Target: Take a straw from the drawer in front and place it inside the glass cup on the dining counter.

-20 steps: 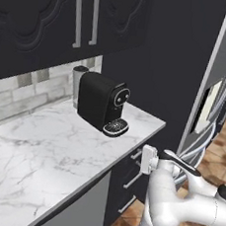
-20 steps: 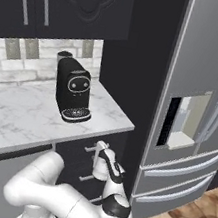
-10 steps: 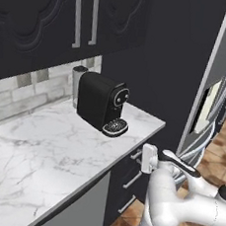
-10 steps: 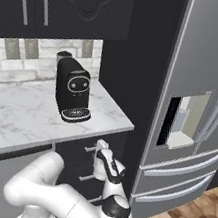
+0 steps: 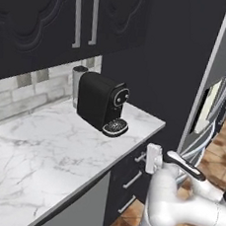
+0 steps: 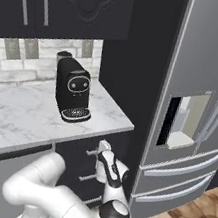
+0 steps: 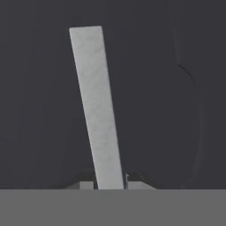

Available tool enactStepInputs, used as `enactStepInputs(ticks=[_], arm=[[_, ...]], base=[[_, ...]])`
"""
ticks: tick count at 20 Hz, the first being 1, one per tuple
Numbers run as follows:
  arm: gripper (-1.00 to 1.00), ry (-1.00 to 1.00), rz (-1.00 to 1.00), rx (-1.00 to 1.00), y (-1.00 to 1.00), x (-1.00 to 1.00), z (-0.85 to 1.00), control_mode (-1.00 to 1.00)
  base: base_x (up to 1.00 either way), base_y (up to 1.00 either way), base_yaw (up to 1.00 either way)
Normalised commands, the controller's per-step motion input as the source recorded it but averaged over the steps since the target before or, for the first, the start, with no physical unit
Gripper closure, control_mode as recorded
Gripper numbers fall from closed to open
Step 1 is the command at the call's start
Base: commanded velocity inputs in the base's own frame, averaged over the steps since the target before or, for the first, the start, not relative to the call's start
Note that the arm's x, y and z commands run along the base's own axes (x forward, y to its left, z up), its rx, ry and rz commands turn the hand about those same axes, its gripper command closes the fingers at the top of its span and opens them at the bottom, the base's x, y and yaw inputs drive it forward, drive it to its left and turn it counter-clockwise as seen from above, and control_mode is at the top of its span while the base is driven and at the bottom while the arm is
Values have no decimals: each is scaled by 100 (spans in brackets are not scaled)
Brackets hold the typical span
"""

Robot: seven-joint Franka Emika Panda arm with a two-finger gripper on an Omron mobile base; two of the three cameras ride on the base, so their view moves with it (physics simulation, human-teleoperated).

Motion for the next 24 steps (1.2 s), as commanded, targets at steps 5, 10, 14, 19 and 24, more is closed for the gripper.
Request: enactStepInputs(ticks=[5, 10, 14, 19, 24], arm=[[100, 0, 0, 6, -82, -77, -23, -100], [100, 0, 0, 9, -99, -75, -17, -100], [100, 0, 0, 12, -100, -67, -5, -100], [100, 0, 0, 13, -100, -72, -3, -100], [100, 0, 0, 14, -100, -81, 0, -100]], base=[[0, 0, 0], [0, 0, 0], [0, 0, 0], [0, 0, 0], [0, 0, 0]])
